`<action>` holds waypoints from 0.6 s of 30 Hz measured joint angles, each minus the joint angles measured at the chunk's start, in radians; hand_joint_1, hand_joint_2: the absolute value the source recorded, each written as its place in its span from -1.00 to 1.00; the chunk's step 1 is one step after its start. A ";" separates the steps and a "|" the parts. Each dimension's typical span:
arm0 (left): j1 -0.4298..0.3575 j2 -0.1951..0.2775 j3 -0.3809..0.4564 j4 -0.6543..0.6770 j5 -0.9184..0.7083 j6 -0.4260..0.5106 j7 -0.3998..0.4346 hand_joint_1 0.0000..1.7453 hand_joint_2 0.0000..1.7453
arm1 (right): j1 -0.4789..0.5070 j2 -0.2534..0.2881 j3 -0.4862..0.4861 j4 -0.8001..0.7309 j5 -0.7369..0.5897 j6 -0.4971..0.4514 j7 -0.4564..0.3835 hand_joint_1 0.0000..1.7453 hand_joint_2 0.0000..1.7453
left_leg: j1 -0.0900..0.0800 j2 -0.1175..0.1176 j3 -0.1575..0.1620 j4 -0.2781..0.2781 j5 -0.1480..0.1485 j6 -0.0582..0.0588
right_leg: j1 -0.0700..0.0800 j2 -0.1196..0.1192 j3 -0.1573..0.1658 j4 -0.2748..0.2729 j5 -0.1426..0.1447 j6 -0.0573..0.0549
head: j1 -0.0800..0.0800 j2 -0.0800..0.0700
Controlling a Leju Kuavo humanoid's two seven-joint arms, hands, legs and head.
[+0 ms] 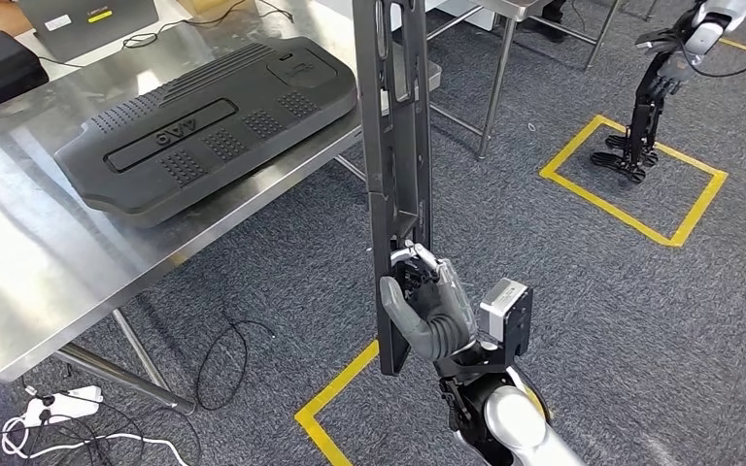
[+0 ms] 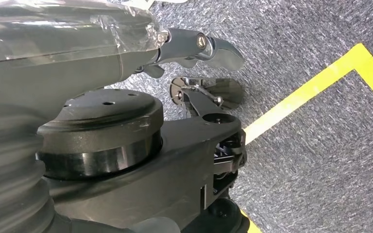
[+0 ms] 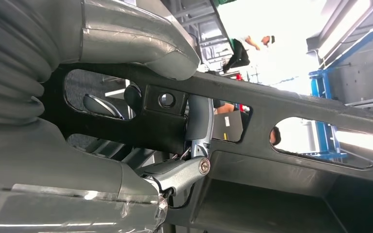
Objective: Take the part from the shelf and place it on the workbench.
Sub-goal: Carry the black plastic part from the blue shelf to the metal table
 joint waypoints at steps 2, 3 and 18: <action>0.000 0.001 0.000 0.001 0.000 -0.001 0.001 -1.00 1.00 | 0.000 0.000 0.000 -0.002 0.000 0.000 0.000 1.00 1.00 | -0.002 0.001 0.003 -0.006 0.000 0.003 | -0.004 -0.001 0.005 -0.010 0.003 0.006 | -0.002 0.000; 0.000 0.000 0.000 0.001 0.000 -0.002 0.001 -1.00 1.00 | 0.002 0.000 -0.001 -0.004 0.000 -0.001 -0.001 1.00 1.00 | 0.001 0.003 0.014 -0.026 0.006 0.008 | -0.005 -0.003 0.011 -0.016 0.005 0.010 | -0.005 0.000; -0.004 -0.002 -0.007 0.009 0.002 -0.007 0.006 -1.00 1.00 | 0.022 -0.004 -0.015 -0.017 -0.002 -0.006 -0.001 1.00 1.00 | 0.056 0.008 0.062 -0.007 -0.073 -0.068 | -0.050 0.005 -0.035 0.043 -0.013 0.046 | 0.042 0.000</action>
